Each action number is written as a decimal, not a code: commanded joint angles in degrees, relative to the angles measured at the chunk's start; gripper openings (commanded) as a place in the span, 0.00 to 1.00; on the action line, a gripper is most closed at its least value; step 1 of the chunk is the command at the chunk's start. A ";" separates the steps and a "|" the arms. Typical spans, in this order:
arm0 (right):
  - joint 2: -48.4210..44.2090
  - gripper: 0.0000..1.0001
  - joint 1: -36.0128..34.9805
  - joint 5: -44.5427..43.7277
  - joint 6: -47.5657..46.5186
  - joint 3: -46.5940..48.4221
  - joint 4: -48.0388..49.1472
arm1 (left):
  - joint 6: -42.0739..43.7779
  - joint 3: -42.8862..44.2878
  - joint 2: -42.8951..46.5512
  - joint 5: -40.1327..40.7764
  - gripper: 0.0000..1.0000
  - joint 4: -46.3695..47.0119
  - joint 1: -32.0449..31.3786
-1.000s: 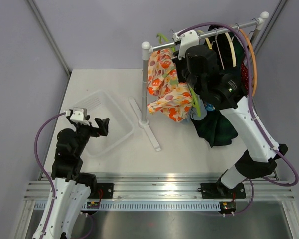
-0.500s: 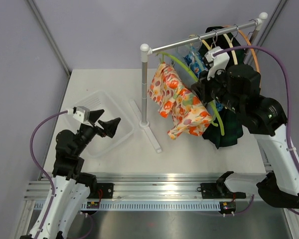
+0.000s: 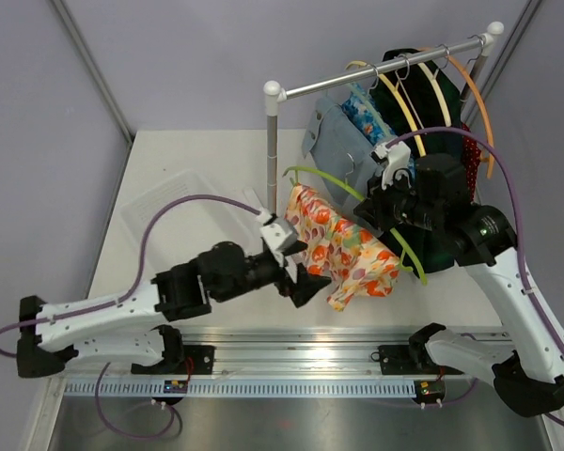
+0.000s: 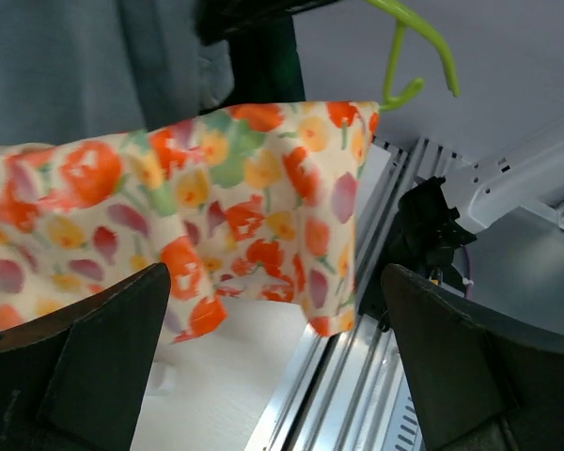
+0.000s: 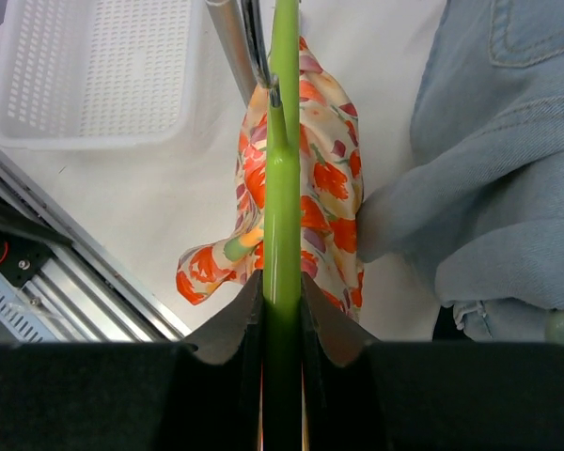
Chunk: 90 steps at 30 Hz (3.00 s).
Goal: Remove the skirt from the hanger
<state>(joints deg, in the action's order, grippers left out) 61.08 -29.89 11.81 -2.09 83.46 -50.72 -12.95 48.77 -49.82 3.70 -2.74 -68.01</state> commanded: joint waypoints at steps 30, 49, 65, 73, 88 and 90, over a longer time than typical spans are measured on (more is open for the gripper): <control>-5.36 0.00 4.31 -7.24 -8.72 -12.62 12.13 | 4.24 20.30 -1.97 22.03 0.00 -14.65 -12.68; -4.57 0.00 5.54 -0.65 -13.03 -11.39 9.06 | 10.84 18.37 2.37 32.77 0.00 -18.34 -11.01; -3.69 0.00 5.63 -4.53 -14.87 -14.65 10.73 | 14.62 30.95 16.97 35.67 0.00 -32.85 -10.83; -3.60 0.00 5.63 5.67 -17.16 -9.64 6.16 | 15.67 27.68 4.22 29.43 0.00 -22.22 -10.83; -1.50 0.00 5.54 5.24 -16.99 -2.52 5.72 | 14.10 28.23 -2.65 22.93 0.00 -16.86 -9.69; -0.70 0.00 5.54 4.63 -16.72 -1.11 5.81 | 11.47 25.68 -2.91 18.81 0.00 -15.45 -8.55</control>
<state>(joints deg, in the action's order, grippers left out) 59.66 -24.58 17.98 -19.42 78.17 -47.92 2.07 76.99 -52.53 27.99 -23.59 -77.73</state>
